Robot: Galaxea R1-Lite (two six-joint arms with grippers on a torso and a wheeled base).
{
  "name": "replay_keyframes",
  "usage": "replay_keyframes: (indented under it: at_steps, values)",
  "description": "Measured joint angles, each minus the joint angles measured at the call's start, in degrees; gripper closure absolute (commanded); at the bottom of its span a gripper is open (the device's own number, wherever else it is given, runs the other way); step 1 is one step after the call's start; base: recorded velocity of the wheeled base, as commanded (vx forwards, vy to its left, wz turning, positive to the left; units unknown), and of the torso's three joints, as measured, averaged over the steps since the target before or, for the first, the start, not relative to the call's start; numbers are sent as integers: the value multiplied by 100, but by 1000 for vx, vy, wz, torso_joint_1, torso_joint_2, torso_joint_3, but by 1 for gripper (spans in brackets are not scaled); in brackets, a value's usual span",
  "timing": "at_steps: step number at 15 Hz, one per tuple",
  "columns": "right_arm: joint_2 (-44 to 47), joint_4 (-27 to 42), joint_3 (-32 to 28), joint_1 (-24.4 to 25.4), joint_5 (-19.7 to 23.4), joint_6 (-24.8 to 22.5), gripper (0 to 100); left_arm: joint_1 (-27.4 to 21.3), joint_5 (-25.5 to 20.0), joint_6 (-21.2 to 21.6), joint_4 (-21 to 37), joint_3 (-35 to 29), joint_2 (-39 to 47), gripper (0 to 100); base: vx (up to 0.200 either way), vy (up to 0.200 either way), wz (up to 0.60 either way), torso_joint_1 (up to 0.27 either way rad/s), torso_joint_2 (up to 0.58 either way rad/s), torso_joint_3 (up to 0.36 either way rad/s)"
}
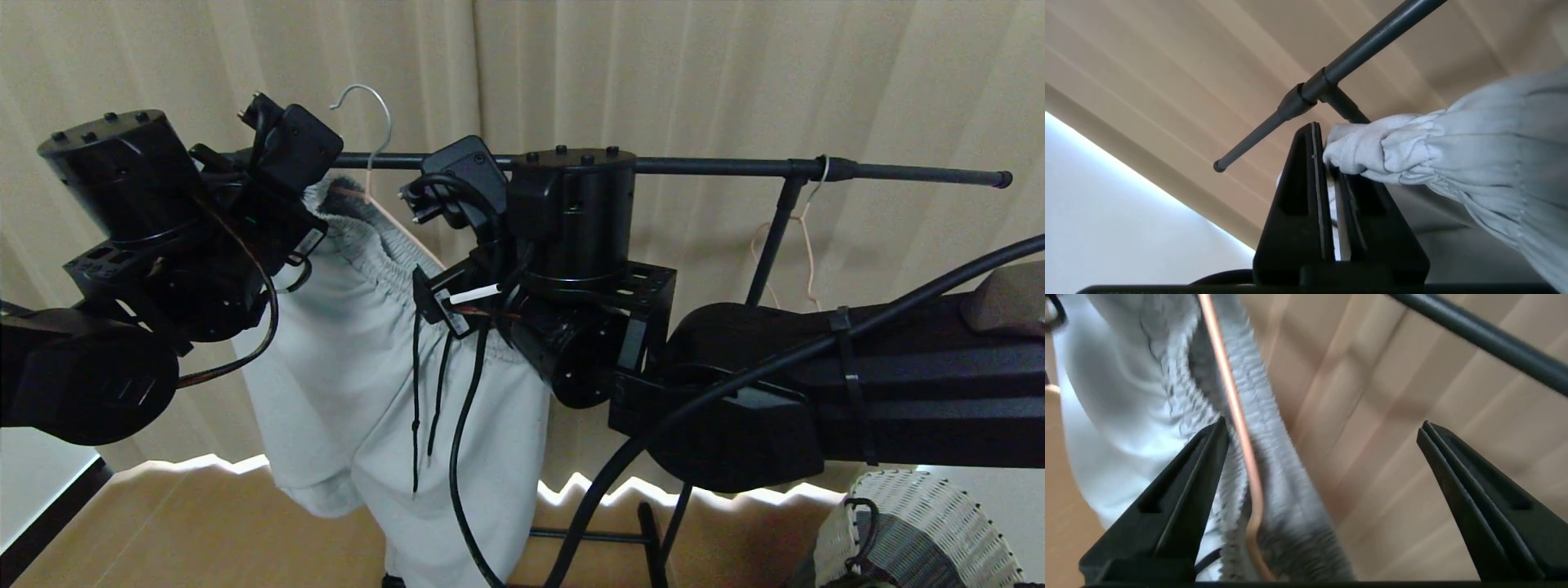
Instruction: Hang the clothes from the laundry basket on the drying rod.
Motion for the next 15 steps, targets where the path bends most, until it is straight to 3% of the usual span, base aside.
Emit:
replay_keyframes:
  at_steps: [8,9,15]
  values:
    - [91,68,-91,-22,-83,-16,0,-72,2,0,0,0,-41,100,0,0,0,0,0,0]
    - [96,71,-91,-22,-85,-16,100,-99,2,0,0,0,-50,100,0,0,0,0,0,0]
    - [127,79,-80,-28,-80,-16,100,-149,-2,-117,2,-24,-100,100,0,0,0,0,0,0]
